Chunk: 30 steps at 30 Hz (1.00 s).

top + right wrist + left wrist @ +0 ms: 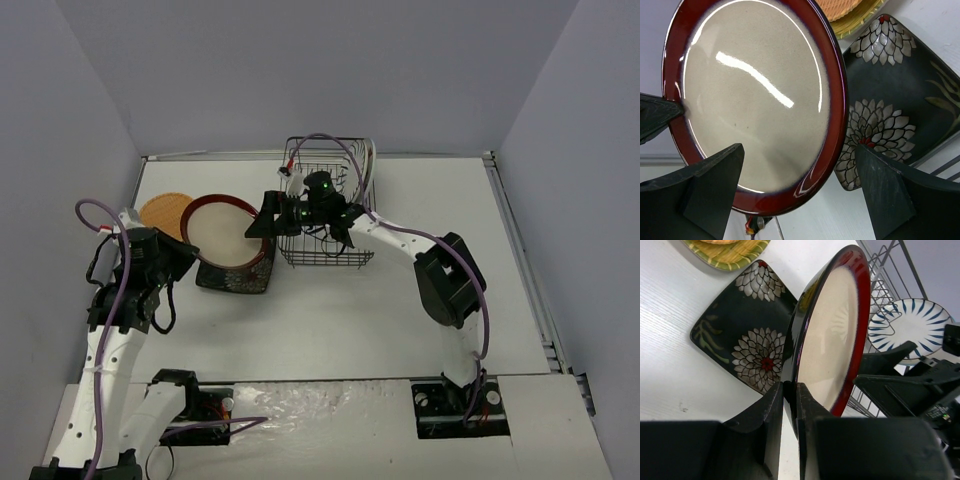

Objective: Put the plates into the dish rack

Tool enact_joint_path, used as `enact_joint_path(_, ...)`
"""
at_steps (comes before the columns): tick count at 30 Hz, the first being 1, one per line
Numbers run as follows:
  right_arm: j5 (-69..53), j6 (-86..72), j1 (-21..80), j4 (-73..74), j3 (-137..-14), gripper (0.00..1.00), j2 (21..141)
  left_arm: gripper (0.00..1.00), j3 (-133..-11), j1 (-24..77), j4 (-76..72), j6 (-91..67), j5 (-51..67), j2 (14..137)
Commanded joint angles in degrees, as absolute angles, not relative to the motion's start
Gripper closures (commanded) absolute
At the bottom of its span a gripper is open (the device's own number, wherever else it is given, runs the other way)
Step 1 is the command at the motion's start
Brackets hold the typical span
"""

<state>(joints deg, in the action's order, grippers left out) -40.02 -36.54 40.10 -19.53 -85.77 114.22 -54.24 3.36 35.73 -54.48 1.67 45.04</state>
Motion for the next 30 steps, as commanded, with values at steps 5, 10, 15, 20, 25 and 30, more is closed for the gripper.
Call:
enact_joint_path(5,-45.01,-40.04,39.02,-27.78,-88.20,0.12,113.98,1.00,-59.94,3.25,20.23,-59.59,7.04,42.18)
enact_joint_path(10,-47.79,-46.34,38.00,-37.65,-84.98,0.18,113.32,1.00,-58.49,3.37,18.93,-59.65,8.37,42.01)
enact_joint_path(15,-50.50,-53.32,37.13,-47.26,-81.81,0.34,113.28,1.00,-55.49,3.43,16.74,-60.47,9.76,41.92)
enact_joint_path(20,-50.71,-54.37,36.31,-49.21,-79.80,0.54,112.06,1.00,-54.64,3.47,16.93,-58.91,9.84,42.10)
enact_joint_path(25,-50.51,-54.26,34.78,-49.80,-77.94,0.81,109.64,1.00,-52.98,3.46,17.52,-57.08,9.76,42.68)
enact_joint_path(30,-49.64,-52.12,33.52,-47.10,-76.90,0.99,106.82,0.99,-51.31,3.56,17.27,-55.74,11.41,44.52)
